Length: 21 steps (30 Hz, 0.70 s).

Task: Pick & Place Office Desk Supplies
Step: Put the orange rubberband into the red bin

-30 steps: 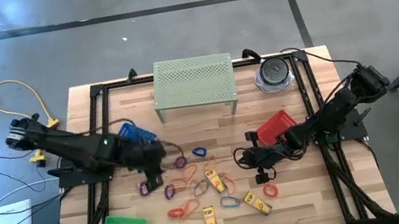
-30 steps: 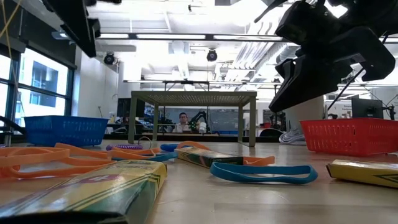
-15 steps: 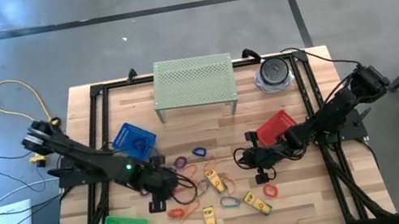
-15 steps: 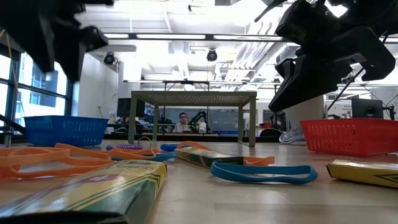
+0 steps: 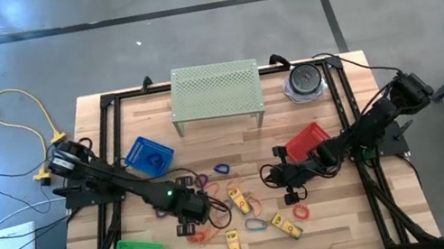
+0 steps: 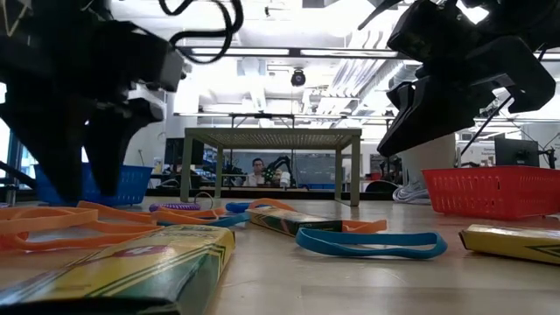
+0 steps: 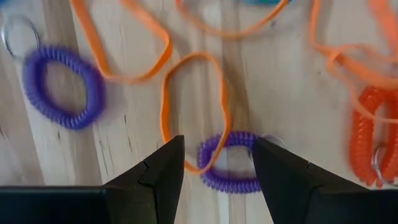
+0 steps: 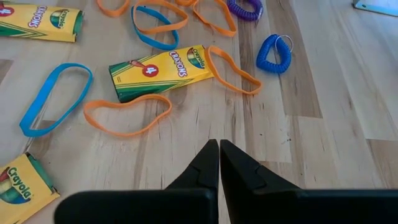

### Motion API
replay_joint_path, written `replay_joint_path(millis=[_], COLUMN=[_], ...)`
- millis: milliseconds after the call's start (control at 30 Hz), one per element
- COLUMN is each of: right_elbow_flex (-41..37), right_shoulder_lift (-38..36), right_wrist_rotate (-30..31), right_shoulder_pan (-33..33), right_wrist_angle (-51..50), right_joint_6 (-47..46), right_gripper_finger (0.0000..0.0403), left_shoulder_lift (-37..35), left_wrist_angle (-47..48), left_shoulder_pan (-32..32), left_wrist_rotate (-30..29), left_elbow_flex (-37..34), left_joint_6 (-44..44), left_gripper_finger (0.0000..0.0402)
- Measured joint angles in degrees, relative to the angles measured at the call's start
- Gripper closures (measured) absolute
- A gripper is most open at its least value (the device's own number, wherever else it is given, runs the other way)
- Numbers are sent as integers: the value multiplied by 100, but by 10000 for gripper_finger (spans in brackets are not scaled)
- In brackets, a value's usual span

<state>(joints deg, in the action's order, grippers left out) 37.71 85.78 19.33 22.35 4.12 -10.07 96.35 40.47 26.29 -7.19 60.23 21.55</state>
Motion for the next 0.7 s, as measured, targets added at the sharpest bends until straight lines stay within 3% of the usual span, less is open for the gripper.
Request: replay_joint_path(millis=[333, 700], right_elbow_flex=[0, 4], right_shoulder_lift=[0, 0], right_wrist_rotate=[4, 2], right_shoulder_pan=[0, 0], right_wrist_angle=[-3, -28], right_joint_6=[22, 22], right_gripper_finger=[400, 400], left_shoulder_lift=[104, 185], left_wrist_angle=[-687, -620], left_shoulder_pan=[-41, -79], left_wrist_rotate=[-89, -86], left_elbow_flex=[2, -12], left_joint_6=[-919, -642], left_gripper_finger=[220, 220])
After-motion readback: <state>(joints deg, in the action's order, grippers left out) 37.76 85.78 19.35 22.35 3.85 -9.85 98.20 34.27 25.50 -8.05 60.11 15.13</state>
